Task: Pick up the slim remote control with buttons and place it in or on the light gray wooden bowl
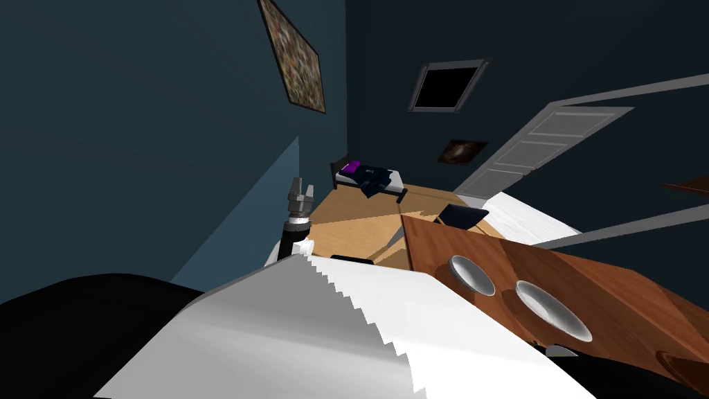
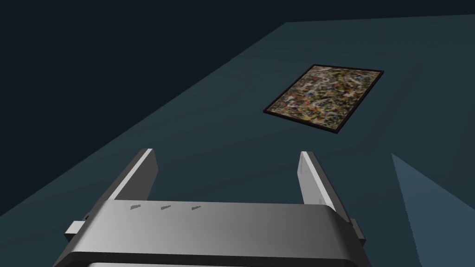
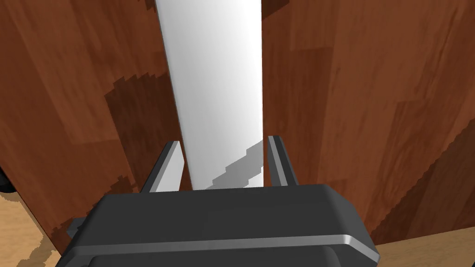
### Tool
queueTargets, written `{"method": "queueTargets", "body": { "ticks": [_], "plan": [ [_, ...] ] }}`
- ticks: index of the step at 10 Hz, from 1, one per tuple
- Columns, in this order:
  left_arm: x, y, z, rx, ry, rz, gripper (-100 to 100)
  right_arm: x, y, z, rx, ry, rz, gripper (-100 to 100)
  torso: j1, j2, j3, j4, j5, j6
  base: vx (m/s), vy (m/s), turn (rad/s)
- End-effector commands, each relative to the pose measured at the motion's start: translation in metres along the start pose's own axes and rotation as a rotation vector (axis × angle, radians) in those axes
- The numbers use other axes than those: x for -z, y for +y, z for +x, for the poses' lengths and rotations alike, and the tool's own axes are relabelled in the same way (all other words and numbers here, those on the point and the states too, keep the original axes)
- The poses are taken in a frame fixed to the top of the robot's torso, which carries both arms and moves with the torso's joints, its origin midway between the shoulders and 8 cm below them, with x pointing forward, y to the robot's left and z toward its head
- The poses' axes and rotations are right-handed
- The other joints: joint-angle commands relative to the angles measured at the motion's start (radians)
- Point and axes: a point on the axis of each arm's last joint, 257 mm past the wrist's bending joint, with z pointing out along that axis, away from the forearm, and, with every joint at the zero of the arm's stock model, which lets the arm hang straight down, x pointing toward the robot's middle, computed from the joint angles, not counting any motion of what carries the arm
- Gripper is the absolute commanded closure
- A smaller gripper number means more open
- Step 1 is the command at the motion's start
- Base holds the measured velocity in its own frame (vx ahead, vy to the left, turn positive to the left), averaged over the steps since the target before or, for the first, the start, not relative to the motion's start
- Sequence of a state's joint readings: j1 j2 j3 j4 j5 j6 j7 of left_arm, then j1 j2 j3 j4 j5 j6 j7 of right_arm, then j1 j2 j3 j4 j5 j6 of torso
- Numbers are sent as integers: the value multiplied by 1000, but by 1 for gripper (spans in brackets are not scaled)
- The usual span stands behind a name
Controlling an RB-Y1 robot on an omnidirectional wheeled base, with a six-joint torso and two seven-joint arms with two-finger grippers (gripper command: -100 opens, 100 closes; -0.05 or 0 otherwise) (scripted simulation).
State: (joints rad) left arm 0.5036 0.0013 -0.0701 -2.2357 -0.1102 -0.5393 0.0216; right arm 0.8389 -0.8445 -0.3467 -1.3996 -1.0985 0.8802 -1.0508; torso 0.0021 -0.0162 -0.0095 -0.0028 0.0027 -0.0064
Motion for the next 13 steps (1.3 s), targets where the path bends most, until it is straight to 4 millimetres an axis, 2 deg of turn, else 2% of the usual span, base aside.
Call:
{"method": "queueTargets", "body": {
  "ticks": [1, 3, 6, 10, 13],
  "plan": [
    [0, 0, 0, 0, 0, 0, 0, 12, 17, 5, -3, 10, -23, 100, 0, 0, 0, 0, 0, 0, 215, 71, 131],
    [0, 0, 0, 0, 0, 0, 0, 34, 49, 17, -23, 23, -61, 100, 3, -2, -1, -1, 1, -1, 241, 90, 229],
    [0, 0, 0, 0, 0, 0, 0, 54, 74, 28, -38, 32, -89, 100, -5, 0, 0, 0, 2, -2, 167, 32, 168],
    [0, 0, 0, 0, 0, 0, 0, 70, 93, 32, -49, 29, -102, 100, -8, 9, 5, 2, 1, 1, 95, 5, 87],
    [0, 0, 0, 0, 0, 0, 0, 76, 102, 26, -61, 13, -95, 100, -10, 9, 5, 3, 0, 2, 79, -23, 42]
  ]
}}
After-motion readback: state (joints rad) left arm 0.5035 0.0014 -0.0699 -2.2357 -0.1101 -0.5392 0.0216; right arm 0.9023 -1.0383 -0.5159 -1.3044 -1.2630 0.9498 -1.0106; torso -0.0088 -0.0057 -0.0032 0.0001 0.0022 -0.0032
